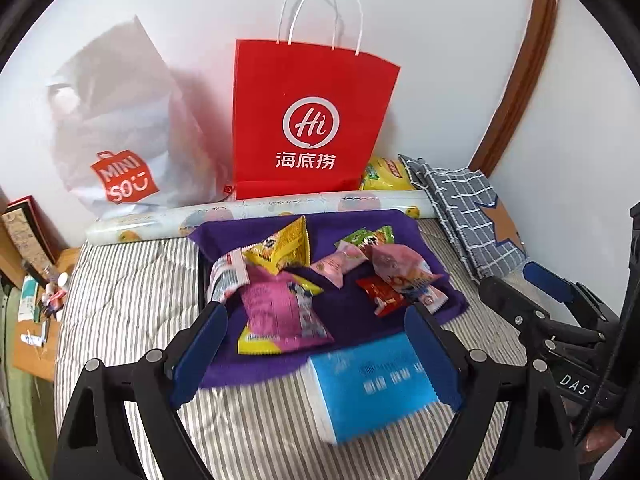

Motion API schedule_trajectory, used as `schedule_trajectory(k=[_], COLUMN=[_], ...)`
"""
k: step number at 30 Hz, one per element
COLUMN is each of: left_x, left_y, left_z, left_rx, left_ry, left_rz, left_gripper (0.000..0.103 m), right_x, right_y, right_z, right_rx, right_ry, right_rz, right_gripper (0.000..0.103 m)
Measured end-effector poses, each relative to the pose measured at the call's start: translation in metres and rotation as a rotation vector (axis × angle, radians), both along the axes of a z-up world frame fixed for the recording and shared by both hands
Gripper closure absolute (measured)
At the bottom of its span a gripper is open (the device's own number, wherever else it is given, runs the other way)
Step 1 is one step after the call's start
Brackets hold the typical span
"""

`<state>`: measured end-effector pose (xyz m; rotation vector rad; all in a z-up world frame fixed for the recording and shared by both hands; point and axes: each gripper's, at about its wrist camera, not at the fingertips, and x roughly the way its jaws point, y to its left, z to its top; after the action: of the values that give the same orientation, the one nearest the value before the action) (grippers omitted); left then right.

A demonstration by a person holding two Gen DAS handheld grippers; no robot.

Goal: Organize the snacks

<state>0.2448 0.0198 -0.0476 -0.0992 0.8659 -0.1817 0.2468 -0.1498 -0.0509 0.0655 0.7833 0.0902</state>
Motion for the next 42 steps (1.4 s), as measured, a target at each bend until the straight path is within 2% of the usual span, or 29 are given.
schedule_trajectory(k=[7, 12, 17, 21, 31, 42], left_x=[-0.055, -0.092, -0.127, -0.150, -0.190, -0.216], left_y=[-0.003, -0.009, -0.014, -0.017, -0.025, -0.029], left_z=[0.018, 0.026, 0.030, 0.028, 0.024, 0.027], left_rx=[-0.003, 0.013, 0.027, 0.051, 0.085, 0.079], left_ry=[-0.052, -0.093, -0.128, -0.149, -0.175, -0.200], left_rz=[0.021, 0.036, 0.063, 0.093, 0.125, 0.123], left_gripper=[0.012, 0.007, 0.002, 0.000, 0.000, 0.000], right_x=[-0.052, -0.093, -0.133, -0.156, -0.198, -0.227], right_y=[0.005, 0.006, 0.006, 0.002, -0.016, -0.016], right_z=[0.023, 0.034, 0.041, 0.041, 0.040, 0.046], right_rx=[-0.013, -0.043, -0.053, -0.060, -0.024, -0.056], right_ry=[-0.015, -0.049, -0.091, -0.110, -0.122, -0.149], right_rz=[0.021, 0.014, 0.030, 0.031, 0.000, -0.014], right_gripper=[0.013, 0.013, 0.002, 0.000, 0.000, 0.000])
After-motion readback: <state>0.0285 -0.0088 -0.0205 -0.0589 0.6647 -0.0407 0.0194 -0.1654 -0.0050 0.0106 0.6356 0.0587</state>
